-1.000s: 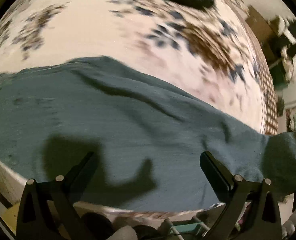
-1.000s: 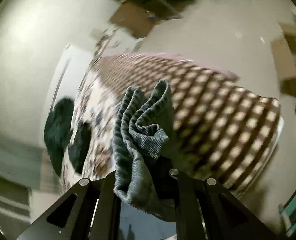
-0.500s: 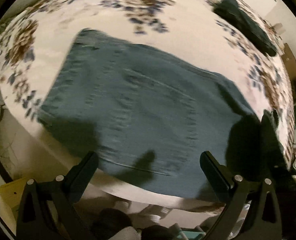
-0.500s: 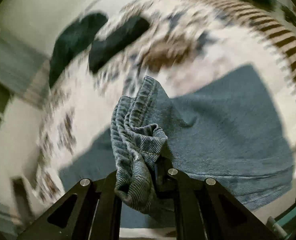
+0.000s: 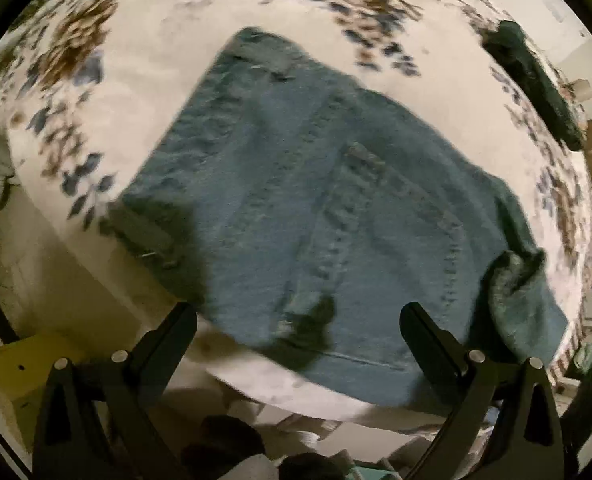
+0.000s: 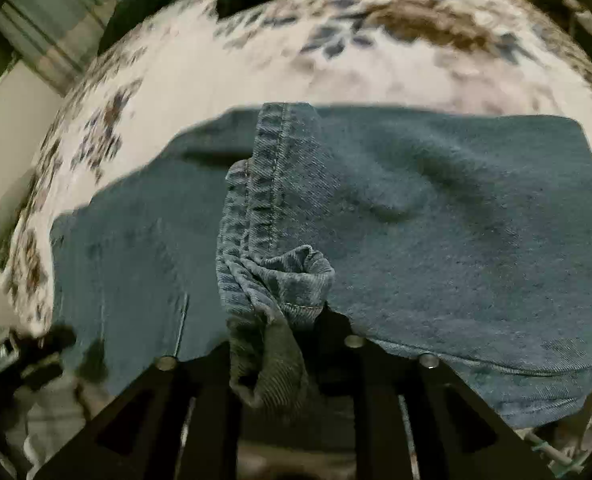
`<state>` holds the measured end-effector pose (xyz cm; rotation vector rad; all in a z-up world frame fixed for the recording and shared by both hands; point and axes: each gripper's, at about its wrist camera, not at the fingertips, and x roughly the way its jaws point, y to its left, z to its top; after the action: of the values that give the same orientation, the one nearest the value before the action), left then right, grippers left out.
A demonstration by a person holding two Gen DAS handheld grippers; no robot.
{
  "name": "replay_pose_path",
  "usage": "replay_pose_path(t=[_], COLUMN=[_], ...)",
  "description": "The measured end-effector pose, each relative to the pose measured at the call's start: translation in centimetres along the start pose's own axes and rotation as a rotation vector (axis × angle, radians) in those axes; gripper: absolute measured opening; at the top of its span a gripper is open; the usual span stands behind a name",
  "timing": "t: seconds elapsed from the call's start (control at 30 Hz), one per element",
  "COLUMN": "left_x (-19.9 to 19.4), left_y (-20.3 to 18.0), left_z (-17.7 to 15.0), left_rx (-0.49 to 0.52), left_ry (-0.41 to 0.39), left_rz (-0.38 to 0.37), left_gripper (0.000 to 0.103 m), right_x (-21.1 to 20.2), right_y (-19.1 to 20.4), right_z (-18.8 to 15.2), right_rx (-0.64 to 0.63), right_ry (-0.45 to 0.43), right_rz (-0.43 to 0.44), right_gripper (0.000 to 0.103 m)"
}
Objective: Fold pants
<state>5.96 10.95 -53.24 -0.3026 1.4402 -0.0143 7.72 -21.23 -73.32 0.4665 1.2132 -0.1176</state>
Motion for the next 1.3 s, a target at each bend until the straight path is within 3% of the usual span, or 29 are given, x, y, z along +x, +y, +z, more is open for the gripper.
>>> replay_pose_path(t=[0.07,0.17,0.23,0.37,0.47,0.5,0.6,0.67,0.7,0.83,1.03,1.3], left_x=[-0.2,0.1,1.0,4.0,6.4,6.3,5.5,5.8,6.3,5.8,2.2,3.0], left_y=[-2.1,-6.2,-9.5,-14.7,-17.0,-17.0,-15.8,-14.7,-14.4,-14.9,-15.0,-12.5], left_z=[0.4,0.6,0.4,-0.3,-1.2,-1.6,-3.1,-4.1,-4.6,-5.2,-6.3,-7.6], left_rx=[0.036,0.121,0.186,0.266,0.329,0.324,0.263,0.22,0.209,0.244,0.284,0.226], left_ry=[0.01,0.032,0.066,0.124,0.208,0.215,0.225,0.24,0.251,0.21,0.14,0.199], left_rz=[-0.046,-0.105,-0.125,-0.127,-0.039,-0.058,-0.06,-0.06,-0.063,-0.074,-0.114,-0.099], left_gripper=[0.103,0.103,0.103,0.103,0.094,0.086,0.084,0.064,0.039,0.015,0.011,0.011], right_x=[-0.7,-3.6,-5.1,-7.1,-7.9,-8.3,-9.1,-9.3,-9.2,-8.8,-8.7,-9.0], right_y=[-0.4,-3.0,-5.5,-12.3,-16.6,-18.0,-20.6,-21.1,-21.2,-20.5,-20.2,-20.7], right_z=[0.0,-0.4,-0.5,-0.8,-1.1,-1.2,-1.7,-1.5,-1.7,-2.7,-3.4,-3.3], right_rx=[0.023,0.112,0.187,0.336,0.444,0.48,0.545,0.549,0.541,0.531,0.538,0.514], right_ry=[0.073,0.102,0.087,0.067,0.046,0.038,0.023,0.019,0.024,0.045,0.027,0.062], right_rz=[0.141,0.269,0.245,0.066,-0.002,-0.018,-0.029,-0.024,-0.023,-0.029,-0.025,-0.014], right_gripper=[0.058,0.068,0.072,0.072,0.072,0.072,0.072,0.072,0.072,0.072,0.072,0.072])
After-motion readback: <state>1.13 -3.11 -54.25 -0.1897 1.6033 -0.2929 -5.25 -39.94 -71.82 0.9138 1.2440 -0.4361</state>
